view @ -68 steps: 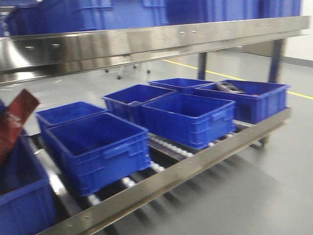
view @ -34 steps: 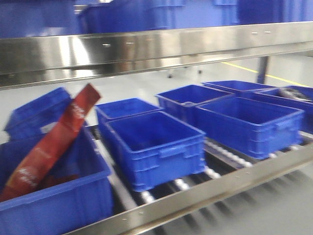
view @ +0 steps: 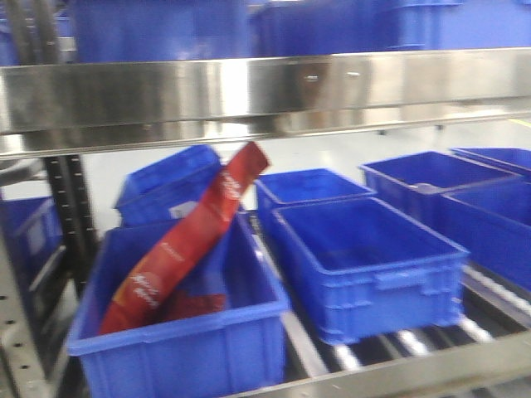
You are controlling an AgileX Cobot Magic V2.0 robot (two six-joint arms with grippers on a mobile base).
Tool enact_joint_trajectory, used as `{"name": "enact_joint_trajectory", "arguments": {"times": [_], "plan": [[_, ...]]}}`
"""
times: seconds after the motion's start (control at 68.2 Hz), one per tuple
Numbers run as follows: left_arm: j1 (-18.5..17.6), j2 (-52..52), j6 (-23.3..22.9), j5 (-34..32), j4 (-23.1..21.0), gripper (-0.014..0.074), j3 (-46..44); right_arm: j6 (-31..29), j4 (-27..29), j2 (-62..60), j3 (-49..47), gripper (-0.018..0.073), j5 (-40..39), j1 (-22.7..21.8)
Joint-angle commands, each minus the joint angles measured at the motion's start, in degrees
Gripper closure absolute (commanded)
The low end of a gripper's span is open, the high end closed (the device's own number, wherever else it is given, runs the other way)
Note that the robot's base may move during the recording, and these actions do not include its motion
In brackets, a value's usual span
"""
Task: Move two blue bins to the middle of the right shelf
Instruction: 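Drive up to the shelf holding the teal bin in both grippers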
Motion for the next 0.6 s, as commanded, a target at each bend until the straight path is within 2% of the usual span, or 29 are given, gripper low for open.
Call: {"name": "enact_joint_trajectory", "arguments": {"times": [0.0, 0.587], "plan": [[-0.27, -1.30, 0.31, -4.17, -1.00, 0.0707, -1.00, -0.51, -0.44, -1.12, -1.16, 0.0713, -6.02, -0.09], [-0.27, -1.30, 0.31, -4.17, -1.00, 0.0707, -1.00, -0.51, -0.44, -1.12, -1.16, 0.0713, -6.02, -0.09]]}}
